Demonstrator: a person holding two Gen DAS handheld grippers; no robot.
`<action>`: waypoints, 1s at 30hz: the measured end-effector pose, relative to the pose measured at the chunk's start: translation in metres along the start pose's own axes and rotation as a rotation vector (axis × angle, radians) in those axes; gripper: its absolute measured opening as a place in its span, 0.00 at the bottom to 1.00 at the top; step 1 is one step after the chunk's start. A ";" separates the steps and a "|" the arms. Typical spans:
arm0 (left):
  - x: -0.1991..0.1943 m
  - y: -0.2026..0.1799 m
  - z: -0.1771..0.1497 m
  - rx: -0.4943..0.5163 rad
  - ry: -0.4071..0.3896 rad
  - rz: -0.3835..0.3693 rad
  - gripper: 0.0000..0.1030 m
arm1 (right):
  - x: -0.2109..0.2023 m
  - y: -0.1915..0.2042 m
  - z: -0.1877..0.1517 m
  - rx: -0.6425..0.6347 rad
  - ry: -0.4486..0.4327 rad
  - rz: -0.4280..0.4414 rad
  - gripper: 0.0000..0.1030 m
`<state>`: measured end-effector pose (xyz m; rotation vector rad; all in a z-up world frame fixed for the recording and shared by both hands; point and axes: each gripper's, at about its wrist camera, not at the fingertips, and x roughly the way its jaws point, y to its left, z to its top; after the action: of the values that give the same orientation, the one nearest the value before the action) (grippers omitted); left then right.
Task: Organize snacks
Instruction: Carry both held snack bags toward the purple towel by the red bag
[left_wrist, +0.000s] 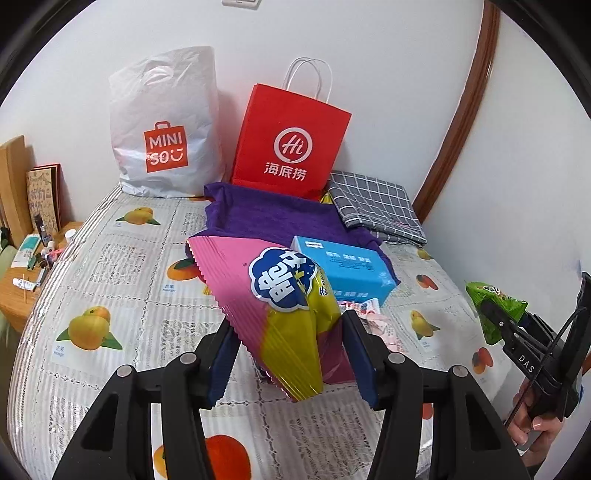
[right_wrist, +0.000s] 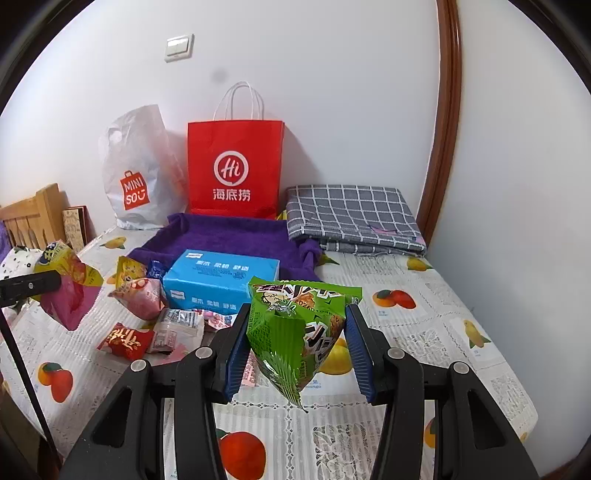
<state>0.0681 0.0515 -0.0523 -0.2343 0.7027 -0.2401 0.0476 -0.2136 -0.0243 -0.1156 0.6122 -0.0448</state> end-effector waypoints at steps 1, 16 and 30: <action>-0.001 -0.002 0.000 0.000 -0.002 -0.003 0.51 | -0.002 0.000 0.000 0.000 -0.004 0.002 0.47; 0.001 -0.020 0.006 0.015 0.008 -0.023 0.51 | -0.010 0.000 0.003 0.006 -0.013 0.020 0.47; 0.001 -0.033 0.037 0.018 0.012 -0.040 0.51 | -0.011 0.008 0.030 0.002 -0.018 0.053 0.47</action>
<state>0.0892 0.0245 -0.0160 -0.2302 0.7076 -0.2862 0.0557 -0.2018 0.0058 -0.0973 0.5974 0.0068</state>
